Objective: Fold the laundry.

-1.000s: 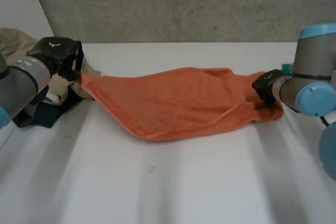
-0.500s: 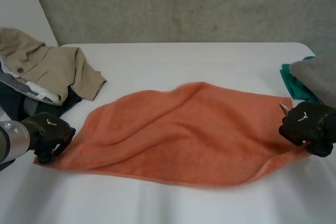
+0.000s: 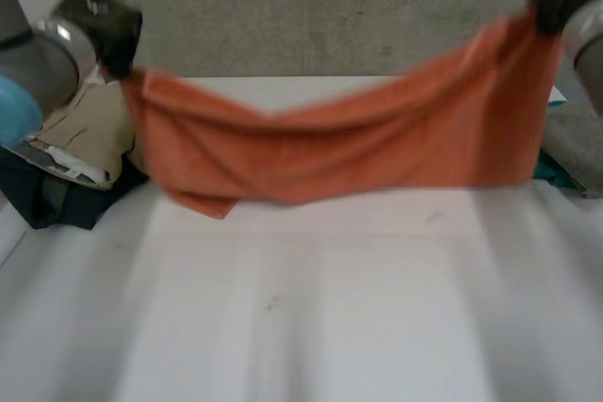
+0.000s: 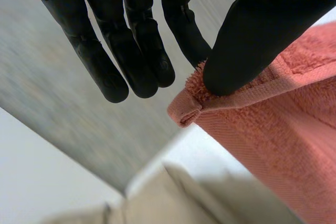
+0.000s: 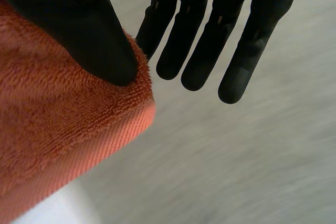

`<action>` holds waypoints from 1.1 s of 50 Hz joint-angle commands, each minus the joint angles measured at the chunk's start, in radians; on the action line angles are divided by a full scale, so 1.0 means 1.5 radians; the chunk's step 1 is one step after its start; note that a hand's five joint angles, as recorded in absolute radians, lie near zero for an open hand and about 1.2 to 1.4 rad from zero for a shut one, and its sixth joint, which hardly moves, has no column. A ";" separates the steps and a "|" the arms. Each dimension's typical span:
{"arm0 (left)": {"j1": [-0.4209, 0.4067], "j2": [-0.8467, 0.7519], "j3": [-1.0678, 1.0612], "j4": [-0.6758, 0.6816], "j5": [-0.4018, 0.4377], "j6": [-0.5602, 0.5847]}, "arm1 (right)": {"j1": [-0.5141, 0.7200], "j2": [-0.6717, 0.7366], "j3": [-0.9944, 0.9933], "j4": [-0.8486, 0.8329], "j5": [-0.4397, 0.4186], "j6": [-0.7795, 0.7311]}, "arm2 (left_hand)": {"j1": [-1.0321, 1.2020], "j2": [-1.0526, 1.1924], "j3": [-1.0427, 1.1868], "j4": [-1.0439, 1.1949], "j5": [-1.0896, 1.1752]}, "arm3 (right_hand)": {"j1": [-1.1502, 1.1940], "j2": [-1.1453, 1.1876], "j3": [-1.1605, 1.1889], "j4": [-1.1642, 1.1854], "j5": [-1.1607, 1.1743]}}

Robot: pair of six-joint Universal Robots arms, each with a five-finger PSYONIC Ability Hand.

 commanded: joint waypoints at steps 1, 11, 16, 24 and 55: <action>0.025 0.014 0.215 0.182 -0.052 -0.221 | 0.005 -0.040 0.008 -0.313 0.054 0.198 | 0.169 0.132 0.135 0.130 0.162 | 0.210 0.147 0.140 0.134 0.144; 0.045 0.003 0.130 0.238 -0.064 -0.256 | 0.014 -0.052 0.134 -0.364 0.026 0.223 | 0.169 0.132 0.135 0.130 0.162 | 0.210 0.147 0.140 0.134 0.144; 0.053 -0.009 0.045 0.239 -0.063 -0.259 | 0.021 -0.020 0.165 -0.319 -0.011 0.216 | 0.169 0.132 0.135 0.130 0.162 | 0.210 0.147 0.140 0.134 0.144; 0.051 -0.046 -0.143 0.239 -0.049 -0.244 | 0.034 0.058 0.237 -0.214 -0.065 0.157 | 0.169 0.132 0.135 0.130 0.162 | 0.210 0.147 0.140 0.134 0.144; -0.015 -0.060 -0.347 0.270 0.070 -0.164 | 0.244 -0.295 0.156 -0.036 -0.083 0.182 | -0.645 -0.682 -0.679 -0.685 -0.652 | 0.210 0.147 0.140 0.134 0.144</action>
